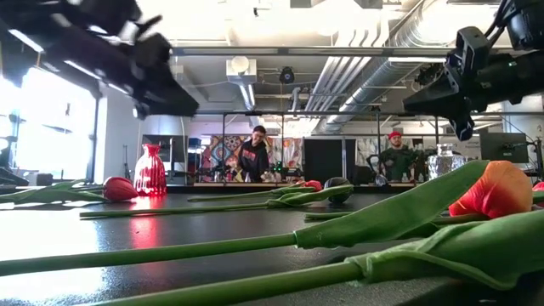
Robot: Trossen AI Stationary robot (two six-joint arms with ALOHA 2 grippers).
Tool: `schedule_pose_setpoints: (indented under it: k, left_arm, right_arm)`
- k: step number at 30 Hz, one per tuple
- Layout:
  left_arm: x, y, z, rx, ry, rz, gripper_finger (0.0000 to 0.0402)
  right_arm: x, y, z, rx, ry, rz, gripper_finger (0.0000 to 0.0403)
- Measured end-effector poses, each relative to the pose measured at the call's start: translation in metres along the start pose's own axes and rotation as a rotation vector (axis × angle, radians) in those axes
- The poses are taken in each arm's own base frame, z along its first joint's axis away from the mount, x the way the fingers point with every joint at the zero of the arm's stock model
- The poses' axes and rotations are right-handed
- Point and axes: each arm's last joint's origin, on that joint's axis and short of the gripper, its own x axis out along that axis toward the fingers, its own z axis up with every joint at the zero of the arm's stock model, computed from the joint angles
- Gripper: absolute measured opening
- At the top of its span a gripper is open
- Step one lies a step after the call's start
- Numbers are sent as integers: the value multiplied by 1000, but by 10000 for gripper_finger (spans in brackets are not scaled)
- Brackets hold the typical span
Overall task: Sort flowers into vase by color
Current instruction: Put the top orange tulip into the transparent vase
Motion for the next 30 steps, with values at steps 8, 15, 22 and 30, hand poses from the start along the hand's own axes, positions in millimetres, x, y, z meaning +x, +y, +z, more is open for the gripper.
schedule_pose_setpoints:
  k: [8,15,22,30]
  left_arm:
    - [58,8,20,19,122,107,151]
    - [114,27,42,1,235,213,159]
    - [169,41,60,21,337,262,159]
    - [212,61,65,3,517,329,159]
  right_arm:
    - [3,-2,-4,17,30,-45,126]
    - [7,-5,-10,35,70,-96,148]
    - [11,-8,-16,64,118,-135,145]
    - [13,-9,-19,69,143,-151,140]
